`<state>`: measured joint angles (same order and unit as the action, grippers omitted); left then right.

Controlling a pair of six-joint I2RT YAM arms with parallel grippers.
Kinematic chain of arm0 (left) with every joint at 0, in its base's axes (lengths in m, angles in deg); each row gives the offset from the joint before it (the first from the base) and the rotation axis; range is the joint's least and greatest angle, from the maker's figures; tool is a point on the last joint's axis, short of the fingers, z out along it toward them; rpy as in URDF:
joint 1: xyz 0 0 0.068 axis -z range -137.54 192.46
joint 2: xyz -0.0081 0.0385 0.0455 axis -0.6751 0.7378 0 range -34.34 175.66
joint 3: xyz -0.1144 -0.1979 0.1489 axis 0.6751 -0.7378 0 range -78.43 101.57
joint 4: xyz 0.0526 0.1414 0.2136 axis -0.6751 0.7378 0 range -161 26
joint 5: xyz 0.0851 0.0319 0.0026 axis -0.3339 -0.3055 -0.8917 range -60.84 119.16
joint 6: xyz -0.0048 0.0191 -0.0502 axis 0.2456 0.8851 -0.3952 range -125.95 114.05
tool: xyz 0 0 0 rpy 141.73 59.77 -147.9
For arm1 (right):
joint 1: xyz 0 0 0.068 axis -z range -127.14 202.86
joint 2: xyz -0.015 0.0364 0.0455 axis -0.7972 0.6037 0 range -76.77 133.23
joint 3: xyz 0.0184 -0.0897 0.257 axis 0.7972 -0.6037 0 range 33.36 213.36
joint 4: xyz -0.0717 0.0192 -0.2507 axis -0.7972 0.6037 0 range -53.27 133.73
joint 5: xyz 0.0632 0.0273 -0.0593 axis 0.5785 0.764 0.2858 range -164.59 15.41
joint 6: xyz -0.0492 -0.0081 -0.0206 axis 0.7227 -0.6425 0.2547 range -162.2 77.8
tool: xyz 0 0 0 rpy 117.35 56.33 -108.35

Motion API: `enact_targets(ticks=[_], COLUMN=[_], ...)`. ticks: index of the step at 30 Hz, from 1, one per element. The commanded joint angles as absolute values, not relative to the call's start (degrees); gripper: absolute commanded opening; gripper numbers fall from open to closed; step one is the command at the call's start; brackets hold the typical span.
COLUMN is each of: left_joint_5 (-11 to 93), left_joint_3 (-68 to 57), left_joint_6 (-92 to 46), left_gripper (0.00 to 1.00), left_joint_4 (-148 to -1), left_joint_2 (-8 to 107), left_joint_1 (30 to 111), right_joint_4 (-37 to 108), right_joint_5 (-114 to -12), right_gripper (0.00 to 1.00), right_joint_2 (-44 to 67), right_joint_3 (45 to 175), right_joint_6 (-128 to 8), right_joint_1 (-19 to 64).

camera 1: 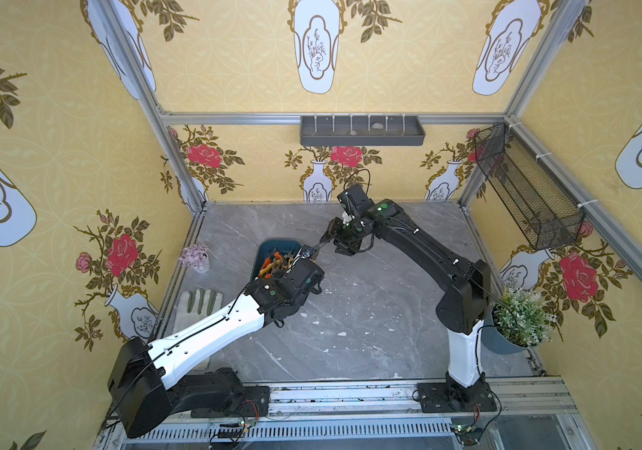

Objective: Take the pliers out of the storage box
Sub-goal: Place the pliers at the center of the board.

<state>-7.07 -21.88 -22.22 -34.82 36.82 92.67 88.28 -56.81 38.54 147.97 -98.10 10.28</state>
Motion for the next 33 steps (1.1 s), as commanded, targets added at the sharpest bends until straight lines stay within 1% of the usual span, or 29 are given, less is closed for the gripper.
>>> enact_targets(ticks=[1,7,15,18,23,24,25,26,28,31,32,33], left_joint_5=[-8.94,-7.50,-9.84,-10.64,-12.41,-12.74,-13.01,-13.28,-13.38,-13.60,-13.56,-13.39], left_joint_3=[-22.51,-23.13,-22.10,-21.96,-21.39,-21.39,-21.30,-21.30,-21.22,-20.99,-20.87,-20.77], left_joint_6=[-21.75,-20.89,-20.00,-19.58,-19.06,-19.08,-19.05,-19.09,-18.96,-18.78,-18.70,-18.61], left_gripper=[0.00,0.00,0.00,0.00,0.00,0.00,0.00,0.00,0.00,0.00,0.00,0.00], left_joint_4=[-38.21,-39.53,-39.54,-39.52,-39.09,-39.10,-39.09,-39.08,-39.18,-39.19,-39.14,-39.03], left_joint_2=[36.25,36.24,37.38,37.72,39.00,39.13,39.16,39.36,39.53,39.83,40.08,40.35], left_joint_1=[92.79,93.14,94.48,94.79,95.61,95.70,95.78,95.89,95.91,95.98,95.93,95.96], right_joint_4=[88.20,86.04,87.09,87.35,87.96,88.05,88.23,88.30,88.38,88.46,88.46,88.41], right_joint_5=[-54.26,-52.73,-52.69,-52.79,-53.29,-53.32,-53.40,-53.41,-53.53,-53.58,-53.45,-53.36], right_gripper=[0.60,0.60,0.59,0.48,0.46,0.42,0.41,0.37,0.32,0.30,0.28,0.27], right_joint_2=[39.79,40.77,41.98,42.10,42.08,42.14,42.08,42.01,41.91,41.83,41.85,41.83], right_joint_3=[149.22,149.70,150.24,150.28,150.39,150.42,150.43,150.22,149.95,149.80,149.81,149.90], right_joint_6=[-98.97,-98.14,-97.97,-97.88,-97.87,-97.78,-97.75,-97.75,-97.75,-97.74,-97.66,-97.45], right_joint_1=[9.67,8.38,7.31,7.02,6.52,6.33,6.24,6.20,6.15,6.10,6.08,5.98])
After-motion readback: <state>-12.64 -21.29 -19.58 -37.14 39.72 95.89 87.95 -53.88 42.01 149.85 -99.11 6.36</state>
